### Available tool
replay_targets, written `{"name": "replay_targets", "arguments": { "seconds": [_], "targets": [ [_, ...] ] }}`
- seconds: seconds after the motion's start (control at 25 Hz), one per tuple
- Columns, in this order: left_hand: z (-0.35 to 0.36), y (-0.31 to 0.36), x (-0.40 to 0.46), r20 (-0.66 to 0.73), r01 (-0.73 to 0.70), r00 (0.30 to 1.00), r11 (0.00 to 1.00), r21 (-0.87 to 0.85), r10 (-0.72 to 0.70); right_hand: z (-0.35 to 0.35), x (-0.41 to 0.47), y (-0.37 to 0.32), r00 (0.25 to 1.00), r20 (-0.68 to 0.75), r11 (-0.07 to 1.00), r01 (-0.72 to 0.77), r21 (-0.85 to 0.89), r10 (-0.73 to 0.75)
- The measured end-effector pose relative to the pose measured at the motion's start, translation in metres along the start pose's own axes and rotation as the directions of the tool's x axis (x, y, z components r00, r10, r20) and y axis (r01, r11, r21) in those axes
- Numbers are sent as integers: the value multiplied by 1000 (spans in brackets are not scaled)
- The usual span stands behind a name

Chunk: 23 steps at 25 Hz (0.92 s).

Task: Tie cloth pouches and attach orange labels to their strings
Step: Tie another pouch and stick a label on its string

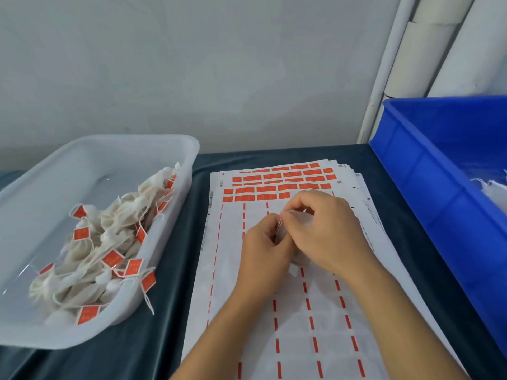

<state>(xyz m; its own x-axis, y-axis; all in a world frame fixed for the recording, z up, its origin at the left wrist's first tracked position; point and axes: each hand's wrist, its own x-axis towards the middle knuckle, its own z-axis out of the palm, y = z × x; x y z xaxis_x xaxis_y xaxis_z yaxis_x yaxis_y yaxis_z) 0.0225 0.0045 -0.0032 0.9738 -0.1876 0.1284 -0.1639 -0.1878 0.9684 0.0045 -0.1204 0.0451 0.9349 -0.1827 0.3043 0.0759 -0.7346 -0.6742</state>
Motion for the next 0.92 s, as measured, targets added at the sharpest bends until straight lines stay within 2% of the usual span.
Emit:
{"name": "replay_targets", "arguments": {
  "seconds": [0.24,0.36,0.48,0.72,0.84,0.92],
  "targets": [
    [0,8,-5,8,7,1000,998,-66,-6,3,4,-8,994,-101,997,-45,60,51],
    [-1,14,-7,42,11,999,992,-123,-6,7,8,-11,971,-173,972,-128,195,163],
    [-1,12,-11,75,-3,997,989,-149,14,5,13,-14,951,-183,928,-179,326,247],
    [4,15,-13,121,-40,991,997,-69,48,-17,34,-7,868,-304,830,-193,524,393],
    [3,13,-11,156,-20,987,997,-70,31,-10,35,0,828,-284,747,-221,628,484],
    [0,12,-13,187,-3,982,998,-65,15,-5,33,6,834,-217,682,-235,692,508]
  ]
}}
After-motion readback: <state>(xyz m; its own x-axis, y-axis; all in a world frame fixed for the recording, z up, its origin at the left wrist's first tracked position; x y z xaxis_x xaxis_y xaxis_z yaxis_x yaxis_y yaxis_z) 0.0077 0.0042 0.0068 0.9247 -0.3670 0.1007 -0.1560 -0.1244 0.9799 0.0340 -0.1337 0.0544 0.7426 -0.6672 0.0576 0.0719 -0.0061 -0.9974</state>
